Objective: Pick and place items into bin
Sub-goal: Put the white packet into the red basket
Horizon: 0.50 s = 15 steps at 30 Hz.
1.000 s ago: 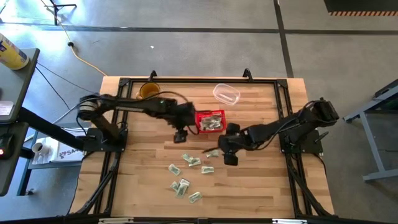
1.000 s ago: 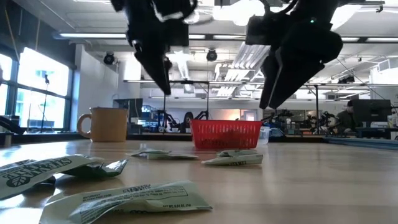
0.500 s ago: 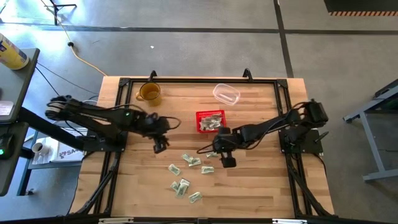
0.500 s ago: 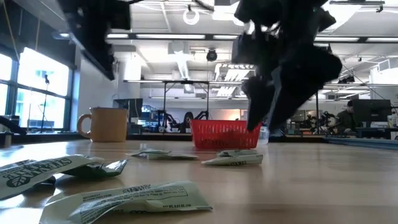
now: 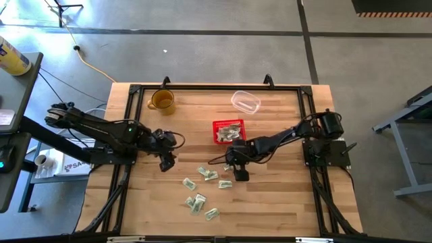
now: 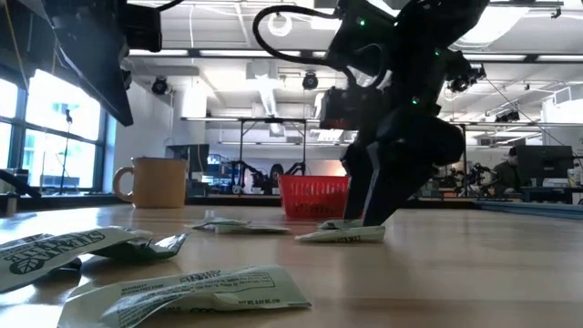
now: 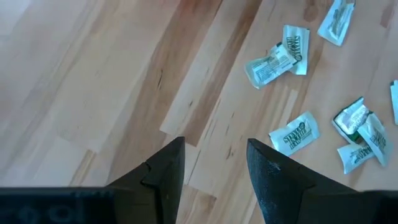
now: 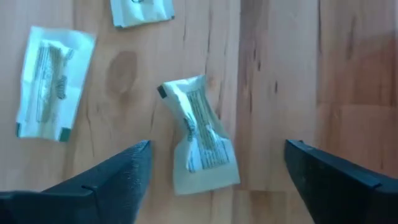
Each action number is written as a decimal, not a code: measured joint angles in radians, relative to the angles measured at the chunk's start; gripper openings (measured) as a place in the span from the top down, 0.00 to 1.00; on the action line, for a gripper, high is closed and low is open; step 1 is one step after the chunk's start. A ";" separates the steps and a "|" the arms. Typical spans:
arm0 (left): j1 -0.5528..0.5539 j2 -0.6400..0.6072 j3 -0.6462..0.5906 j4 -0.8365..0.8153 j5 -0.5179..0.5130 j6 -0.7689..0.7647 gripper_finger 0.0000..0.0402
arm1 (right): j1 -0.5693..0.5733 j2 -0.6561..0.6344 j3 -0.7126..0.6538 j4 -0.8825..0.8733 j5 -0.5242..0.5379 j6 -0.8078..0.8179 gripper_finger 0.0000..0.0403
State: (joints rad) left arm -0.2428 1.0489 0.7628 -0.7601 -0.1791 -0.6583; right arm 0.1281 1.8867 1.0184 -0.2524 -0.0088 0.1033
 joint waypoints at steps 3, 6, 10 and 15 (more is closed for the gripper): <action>0.000 0.000 0.000 -0.002 0.000 0.013 0.49 | -0.005 0.022 0.002 -0.004 -0.010 0.026 0.23; 0.000 0.000 0.000 -0.002 -0.001 0.028 0.49 | 0.002 0.020 0.001 -0.008 0.006 0.027 0.37; 0.000 0.000 0.000 -0.001 -0.015 0.050 0.49 | 0.023 0.006 0.022 -0.053 0.030 0.029 0.62; 0.000 0.006 -0.028 0.036 -0.013 0.060 0.49 | 0.039 0.013 0.160 -0.332 0.051 0.062 0.96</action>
State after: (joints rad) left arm -0.2428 1.0550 0.7347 -0.7239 -0.1926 -0.5988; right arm 0.1668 1.8999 1.1780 -0.5844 0.0420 0.1656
